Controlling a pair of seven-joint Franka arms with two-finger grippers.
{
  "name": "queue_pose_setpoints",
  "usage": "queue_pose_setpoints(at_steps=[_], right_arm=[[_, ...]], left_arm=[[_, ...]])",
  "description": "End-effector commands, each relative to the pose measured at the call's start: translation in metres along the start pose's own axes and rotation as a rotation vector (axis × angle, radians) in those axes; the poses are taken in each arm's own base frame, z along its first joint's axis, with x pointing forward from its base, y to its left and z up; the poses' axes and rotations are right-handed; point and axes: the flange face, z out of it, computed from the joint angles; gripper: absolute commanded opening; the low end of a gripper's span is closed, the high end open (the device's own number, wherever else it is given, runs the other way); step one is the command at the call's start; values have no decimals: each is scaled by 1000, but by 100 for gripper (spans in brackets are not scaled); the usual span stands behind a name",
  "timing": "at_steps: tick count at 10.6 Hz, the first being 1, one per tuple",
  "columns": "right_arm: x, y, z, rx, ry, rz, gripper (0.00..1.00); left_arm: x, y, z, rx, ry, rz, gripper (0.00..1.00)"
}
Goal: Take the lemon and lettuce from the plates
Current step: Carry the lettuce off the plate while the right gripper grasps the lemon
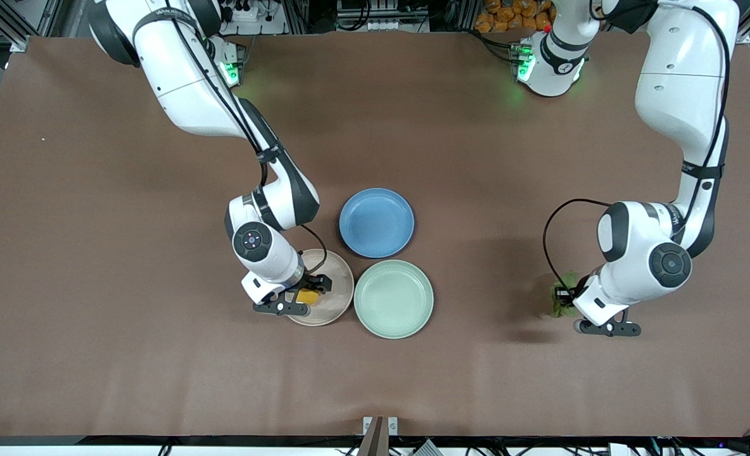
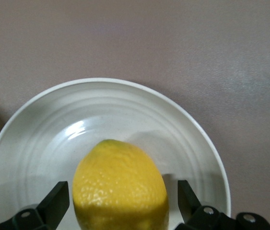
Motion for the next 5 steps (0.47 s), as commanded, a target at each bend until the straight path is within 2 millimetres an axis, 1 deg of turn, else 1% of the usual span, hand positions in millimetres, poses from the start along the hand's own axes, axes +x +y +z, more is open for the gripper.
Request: queue_pose_setpoints(at_steps=[1,2,3,4,5], right_arm=[[1,-7,7,7,16,-4,100],[1,-8,8,9,20,-4,100],[0,-8,12,6,20,-5,100],[1,-8,14,7,21,-7,100],[1,-8,14,7,23,-11,97]], left_arm=[[0,2,-7,20,4,15,100],[3,-2,-17,20,19,13,100],[4,-5,-40,22,29,11,100],[3,-10,-67,47,17,19,100],[1,-10,-103,92,26,49,100]])
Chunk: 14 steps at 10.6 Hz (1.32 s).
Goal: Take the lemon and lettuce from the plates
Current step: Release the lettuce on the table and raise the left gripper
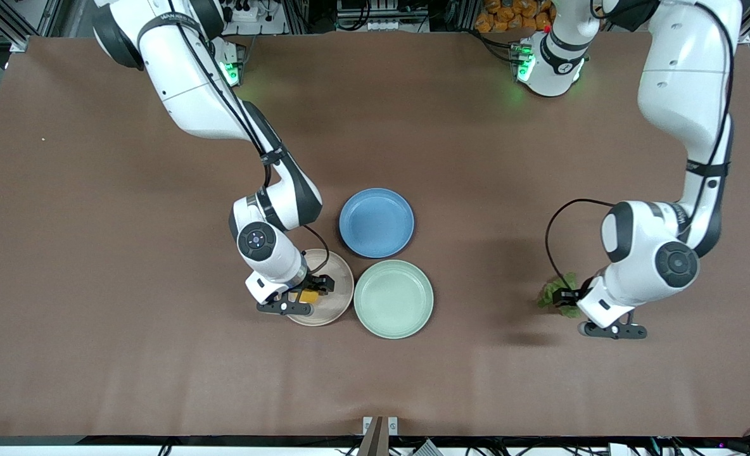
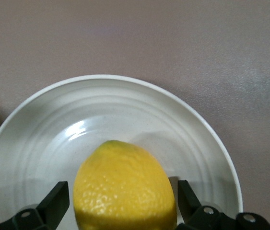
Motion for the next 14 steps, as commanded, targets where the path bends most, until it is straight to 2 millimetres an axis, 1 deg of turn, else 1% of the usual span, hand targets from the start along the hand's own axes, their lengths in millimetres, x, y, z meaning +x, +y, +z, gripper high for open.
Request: queue_pose_setpoints(at_steps=[1,2,3,5,6,7,9,10,11,12,13,14], right_arm=[[3,-4,5,4,14,-6,89],[4,-3,5,3,15,-9,81],[4,-3,5,3,15,-9,68],[5,-3,4,4,16,-9,61],[6,-2,3,4,16,-9,60],[10,0,-1,5,16,-3,58],[15,1,-10,-8,-13,1,58],[21,2,-20,-17,-36,2,58],[26,5,-28,-21,-47,0,58],[30,10,-34,-25,-60,-20,58],[34,17,-38,-29,-76,-36,58],[39,23,-48,-32,-91,-62,58]], left_arm=[[-9,-6,-109,105,7,60,100],[-14,-9,-140,106,18,52,100],[-20,-9,-164,100,15,39,100],[-36,-9,-219,101,26,28,100],[-45,-15,-244,100,30,15,100],[-55,-17,-270,98,43,8,100],[-75,-14,-310,72,51,-6,100],[-83,-11,-324,65,55,-8,100],[-89,-10,-333,63,54,-8,100],[-95,-12,-338,63,34,-10,100],[-102,-12,-347,63,31,-22,100],[-108,-10,-356,63,33,-40,100]])
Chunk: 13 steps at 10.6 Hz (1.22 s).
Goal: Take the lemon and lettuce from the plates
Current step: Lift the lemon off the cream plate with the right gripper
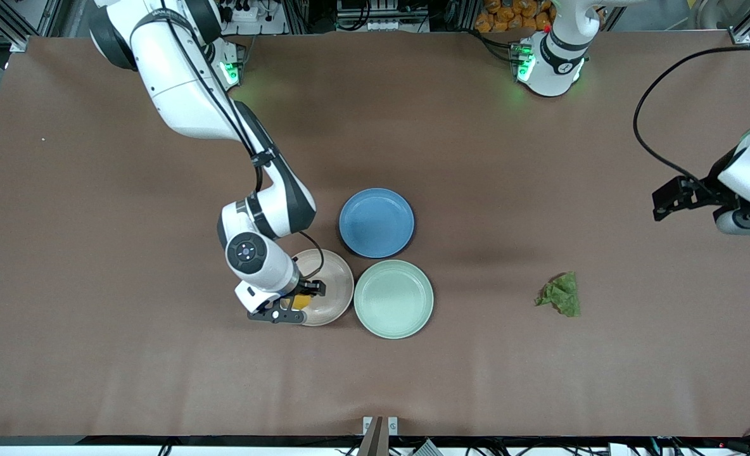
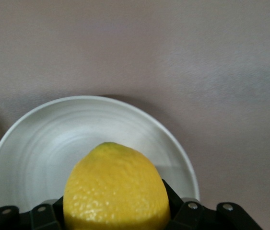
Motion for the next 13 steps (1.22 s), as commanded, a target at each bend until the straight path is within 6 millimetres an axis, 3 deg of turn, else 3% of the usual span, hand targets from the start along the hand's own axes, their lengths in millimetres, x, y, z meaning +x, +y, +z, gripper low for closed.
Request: queue_pose_setpoints(at_steps=[1,8,13], right_arm=[[16,28,-19,-8,-53,-71,58],[52,121,-63,-14,-151,-187,58],[62,198,-79,-52,-220,-227,60]], left_arm=[[-23,-1,-26,-17,-4,-42,100],[-45,-5,-51,-57,-10,-69,100],[-48,-4,-44,-56,-19,-69,100]])
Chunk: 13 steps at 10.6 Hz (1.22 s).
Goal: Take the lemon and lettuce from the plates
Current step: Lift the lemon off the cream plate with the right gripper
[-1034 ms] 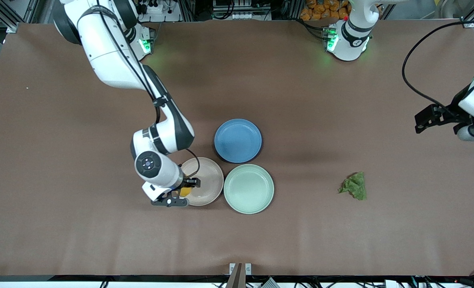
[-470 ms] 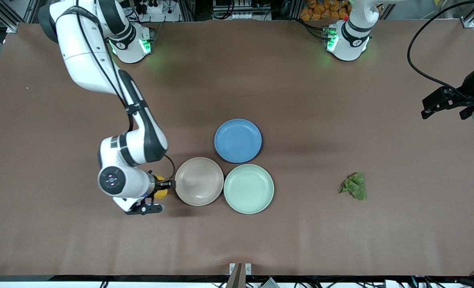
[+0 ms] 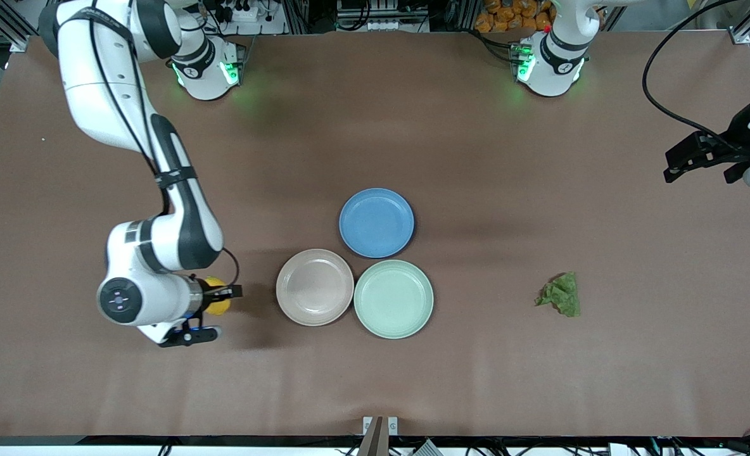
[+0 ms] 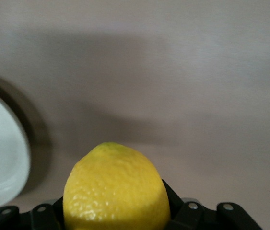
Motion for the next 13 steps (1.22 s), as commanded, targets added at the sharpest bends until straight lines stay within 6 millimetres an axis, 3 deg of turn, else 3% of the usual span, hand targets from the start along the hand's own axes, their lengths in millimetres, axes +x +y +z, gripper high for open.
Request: queue_pose_setpoints(at_steps=[1,6,10,13], right_arm=[[-6,38,-15,-45,-14,-57,61],[-15,103,-18,-100,-64,-138,60],[-26,161,8,-57,-109,-160,60],[-35,172,39,-29,-135,-143,62]], left_arm=[[-9,2,-4,-18,9,-16,100],[-9,2,-6,-19,14,-16,100],[-9,1,-7,-20,17,-19,100],[-9,4,-7,-20,13,-56,100]])
